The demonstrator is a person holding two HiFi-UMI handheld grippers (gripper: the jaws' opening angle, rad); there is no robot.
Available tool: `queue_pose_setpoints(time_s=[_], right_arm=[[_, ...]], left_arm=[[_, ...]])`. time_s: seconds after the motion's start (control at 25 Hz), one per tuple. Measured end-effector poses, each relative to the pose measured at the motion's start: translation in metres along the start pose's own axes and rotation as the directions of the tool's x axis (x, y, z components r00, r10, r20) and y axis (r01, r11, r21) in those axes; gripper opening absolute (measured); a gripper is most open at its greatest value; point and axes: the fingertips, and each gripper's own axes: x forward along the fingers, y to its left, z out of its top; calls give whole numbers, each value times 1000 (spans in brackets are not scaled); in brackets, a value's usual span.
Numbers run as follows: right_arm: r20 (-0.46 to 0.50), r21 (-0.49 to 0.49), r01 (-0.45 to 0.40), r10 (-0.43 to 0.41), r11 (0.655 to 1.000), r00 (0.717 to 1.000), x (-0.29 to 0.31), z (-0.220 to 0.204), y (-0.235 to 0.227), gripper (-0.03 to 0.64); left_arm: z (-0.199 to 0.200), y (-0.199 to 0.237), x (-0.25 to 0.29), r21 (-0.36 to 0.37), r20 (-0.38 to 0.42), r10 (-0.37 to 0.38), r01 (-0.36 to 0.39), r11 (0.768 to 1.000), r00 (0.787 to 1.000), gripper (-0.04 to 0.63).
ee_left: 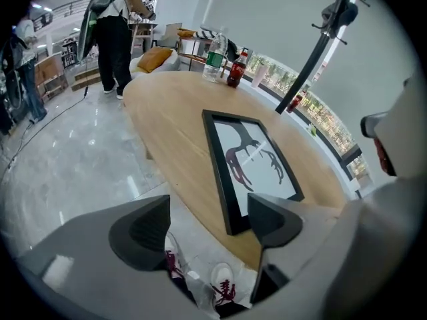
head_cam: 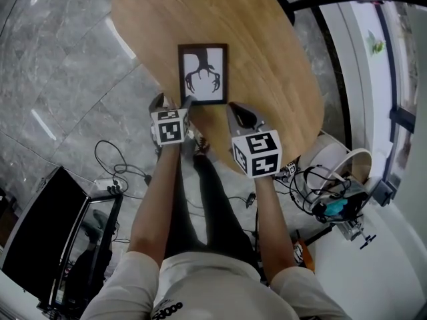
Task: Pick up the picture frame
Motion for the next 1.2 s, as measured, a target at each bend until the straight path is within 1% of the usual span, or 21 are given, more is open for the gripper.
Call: queue_pose_setpoints(time_s=[0.24,0.36,0.56,0.76,0.96,1.16,1.2], right_arm=[[2,3,-12,12,1000,1000,-2,-1,8,4],[1,-5,-15,15,1000,1000,-1,1,12,4],[0,-15,-12,12,1000,1000,-2,2,14,4],[-7,-20,-12,12,1000,1000,-2,0,17,3],[-12,-20,-11,10,1000,1000,-3,0,21,3],[-7,-22,-7,7,1000,1000,-11,1,18,3],[-5,-21,-5,5,1000,1000,-12,2,17,4]], left_arm=[[-11,2,-6,-59,-5,-30,29,998,1000,367],[-18,2,-7,-82,-6,-49,48,995,999,341],[-27,2,-11,-99,-6,-67,66,993,998,336],[-33,-2,-11,-145,-15,-121,118,982,992,301],[-36,-6,-12,-128,-22,-138,134,983,990,247],[-37,-18,-14,-103,-33,-145,141,985,989,138],[-38,-19,-15,-100,-38,-141,137,985,989,138]])
